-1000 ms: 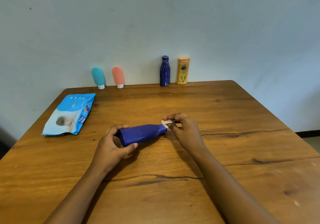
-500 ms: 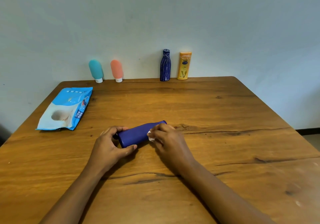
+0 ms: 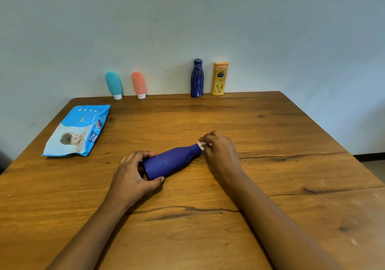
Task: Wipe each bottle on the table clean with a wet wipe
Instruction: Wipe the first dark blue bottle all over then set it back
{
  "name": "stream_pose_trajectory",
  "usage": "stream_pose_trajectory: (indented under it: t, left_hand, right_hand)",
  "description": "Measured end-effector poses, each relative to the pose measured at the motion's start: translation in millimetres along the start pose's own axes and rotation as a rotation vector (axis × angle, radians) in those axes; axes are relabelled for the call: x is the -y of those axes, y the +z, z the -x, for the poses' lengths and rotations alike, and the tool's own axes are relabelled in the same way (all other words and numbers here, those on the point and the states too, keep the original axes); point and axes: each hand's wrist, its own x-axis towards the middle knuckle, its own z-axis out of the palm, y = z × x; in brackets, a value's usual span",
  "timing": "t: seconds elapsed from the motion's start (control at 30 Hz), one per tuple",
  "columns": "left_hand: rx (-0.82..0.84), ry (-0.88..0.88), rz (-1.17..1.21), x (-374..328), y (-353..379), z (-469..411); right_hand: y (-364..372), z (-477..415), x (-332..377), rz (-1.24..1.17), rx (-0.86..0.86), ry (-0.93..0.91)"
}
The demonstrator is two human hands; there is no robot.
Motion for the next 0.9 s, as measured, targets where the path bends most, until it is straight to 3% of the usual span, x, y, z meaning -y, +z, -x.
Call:
stream_pose_trajectory:
  t: [0.07,0.2,0.33,0.53,0.7,0.9]
  left_hand:
    - [0.013,0.016,-0.022,0.4,1.0,0.1]
    - [0.010,0.023,-0.041,-0.7,1.2,-1.0]
    - [0.046,0.003,-0.068,-1.4,-0.4,-2.5]
    - [0.236,-0.080,-0.207,-14.3,-9.5,-20.3]
    - [0.392,-0.081,-0.344,-32.6,-13.7,-37.2]
    - [0.483,0.022,-0.720,-56.7,-9.6,-54.5]
  right_hand:
    - [-2.8,-4.4,-1.7,-0.004,-0.046,0.021]
    - [-2.2,-2.7,10.2,0.069,0.086,-0.161]
    - [-13.1,-9.5,-12.0,0.071,-0.007,0.007]
    - [-21.4,-1.0,-33.8,-0.267,-0.165,0.251]
    - [-21.8,0.6,-27.2,-0.446,-0.138,0.288]
    - [-19.6,-1.8,-28.6,-0.534,-0.183,0.243]
